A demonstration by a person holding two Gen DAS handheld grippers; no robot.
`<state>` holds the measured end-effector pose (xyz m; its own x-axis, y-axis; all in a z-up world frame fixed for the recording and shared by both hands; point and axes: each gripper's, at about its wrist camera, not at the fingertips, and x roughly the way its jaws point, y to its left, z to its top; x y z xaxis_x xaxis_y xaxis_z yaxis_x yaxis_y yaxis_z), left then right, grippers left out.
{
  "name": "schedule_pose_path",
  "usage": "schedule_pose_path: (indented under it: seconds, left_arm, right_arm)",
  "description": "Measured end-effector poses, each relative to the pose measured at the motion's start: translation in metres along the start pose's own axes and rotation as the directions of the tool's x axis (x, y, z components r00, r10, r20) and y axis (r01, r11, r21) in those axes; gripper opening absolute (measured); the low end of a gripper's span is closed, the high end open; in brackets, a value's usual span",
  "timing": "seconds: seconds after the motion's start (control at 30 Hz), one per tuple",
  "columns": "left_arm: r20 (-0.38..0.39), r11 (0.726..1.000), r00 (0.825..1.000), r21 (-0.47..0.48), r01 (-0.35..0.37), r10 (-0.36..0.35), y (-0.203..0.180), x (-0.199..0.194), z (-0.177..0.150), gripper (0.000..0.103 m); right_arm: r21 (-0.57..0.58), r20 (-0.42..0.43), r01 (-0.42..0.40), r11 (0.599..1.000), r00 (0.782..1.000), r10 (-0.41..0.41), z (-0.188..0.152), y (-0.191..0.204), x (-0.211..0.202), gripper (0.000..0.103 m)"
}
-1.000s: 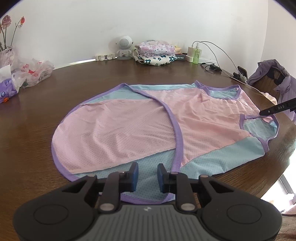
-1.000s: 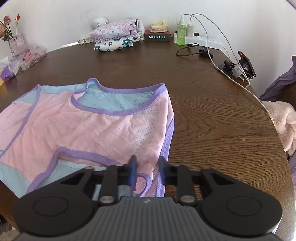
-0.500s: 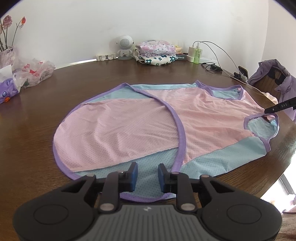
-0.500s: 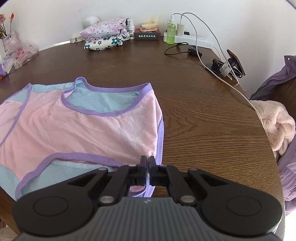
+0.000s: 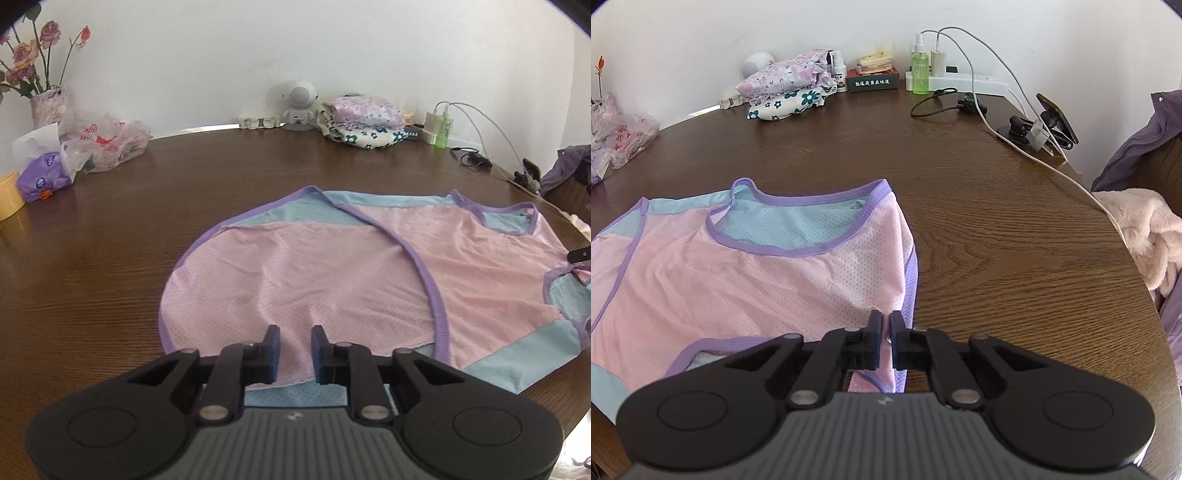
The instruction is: Fold clothes
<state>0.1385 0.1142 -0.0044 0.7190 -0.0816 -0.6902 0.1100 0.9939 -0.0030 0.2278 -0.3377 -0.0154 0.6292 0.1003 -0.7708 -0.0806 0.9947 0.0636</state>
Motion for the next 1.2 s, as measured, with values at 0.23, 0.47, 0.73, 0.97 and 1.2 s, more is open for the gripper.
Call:
schedule_pose_path:
  seconds: [0.23, 0.47, 0.73, 0.97, 1.2]
  left_arm:
    - [0.003, 1.000, 1.000, 0.005, -0.003, 0.003, 0.007, -0.003, 0.004, 0.013]
    - [0.044, 1.000, 0.999, -0.011, -0.016, 0.016, 0.027, 0.013, 0.036, 0.014]
    - [-0.030, 1.000, 1.000, 0.002, 0.009, -0.009, 0.037, 0.047, 0.047, 0.009]
    - [-0.027, 1.000, 1.000, 0.000, -0.004, 0.004, 0.039, 0.046, 0.045, 0.009]
    - [0.012, 0.999, 1.000, 0.038, 0.023, -0.023, 0.031, 0.048, 0.066, 0.010]
  right_arm:
    - [0.022, 0.003, -0.012, 1.000, 1.000, 0.012, 0.005, -0.006, -0.007, 0.006]
    - [0.003, 0.060, -0.003, 1.000, 0.998, 0.003, 0.037, 0.000, 0.005, 0.032]
    - [-0.064, 0.016, 0.026, 0.998, 1.000, -0.025, 0.050, 0.001, 0.040, 0.001]
    - [-0.013, 0.015, 0.018, 1.000, 1.000, -0.018, 0.053, -0.015, 0.039, 0.007]
    - [-0.036, 0.046, -0.127, 0.991, 0.991, 0.129, 0.061, 0.018, 0.018, 0.023]
